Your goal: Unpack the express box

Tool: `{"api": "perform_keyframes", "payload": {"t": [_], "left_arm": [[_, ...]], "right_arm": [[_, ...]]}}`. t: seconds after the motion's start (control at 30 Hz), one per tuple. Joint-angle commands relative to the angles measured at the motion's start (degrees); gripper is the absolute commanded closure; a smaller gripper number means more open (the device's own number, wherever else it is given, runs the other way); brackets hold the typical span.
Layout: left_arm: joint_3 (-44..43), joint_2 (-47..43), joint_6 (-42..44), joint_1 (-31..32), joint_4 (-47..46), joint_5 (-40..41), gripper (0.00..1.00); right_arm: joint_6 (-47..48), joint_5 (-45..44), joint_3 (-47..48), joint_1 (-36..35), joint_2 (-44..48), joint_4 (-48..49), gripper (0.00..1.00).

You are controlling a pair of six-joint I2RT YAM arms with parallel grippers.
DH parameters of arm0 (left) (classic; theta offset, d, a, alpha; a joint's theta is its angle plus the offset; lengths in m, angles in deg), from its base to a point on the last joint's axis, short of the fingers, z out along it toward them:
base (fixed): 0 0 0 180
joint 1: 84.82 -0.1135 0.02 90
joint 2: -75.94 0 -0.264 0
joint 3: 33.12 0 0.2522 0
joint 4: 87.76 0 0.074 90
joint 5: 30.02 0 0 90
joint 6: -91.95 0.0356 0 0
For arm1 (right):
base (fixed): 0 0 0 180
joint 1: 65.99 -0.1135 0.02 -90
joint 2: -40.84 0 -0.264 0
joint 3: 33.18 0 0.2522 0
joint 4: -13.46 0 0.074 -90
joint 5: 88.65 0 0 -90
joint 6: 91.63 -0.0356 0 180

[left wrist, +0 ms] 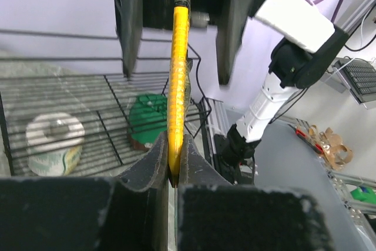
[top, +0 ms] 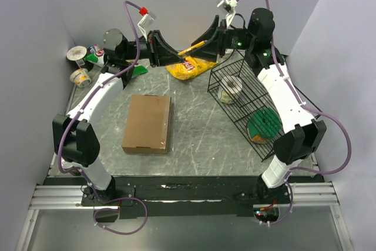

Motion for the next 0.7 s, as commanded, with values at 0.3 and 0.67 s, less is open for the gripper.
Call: {"api": "perform_keyframes", "payload": {"t": [0.3, 0.67], "left_arm": [[-2.9, -0.82, -8.63, 0.65, -15.74, 2.06, 0.99], [-1.4, 0.15, -10.48, 0.65, -19.79, 3.3, 0.99]], "right_arm": [[7.46, -4.76, 1.89, -4.91, 6.95, -4.14, 0.33], [8.16, -6.69, 6.12, -6.76, 5.45, -6.34, 0.38]]}}
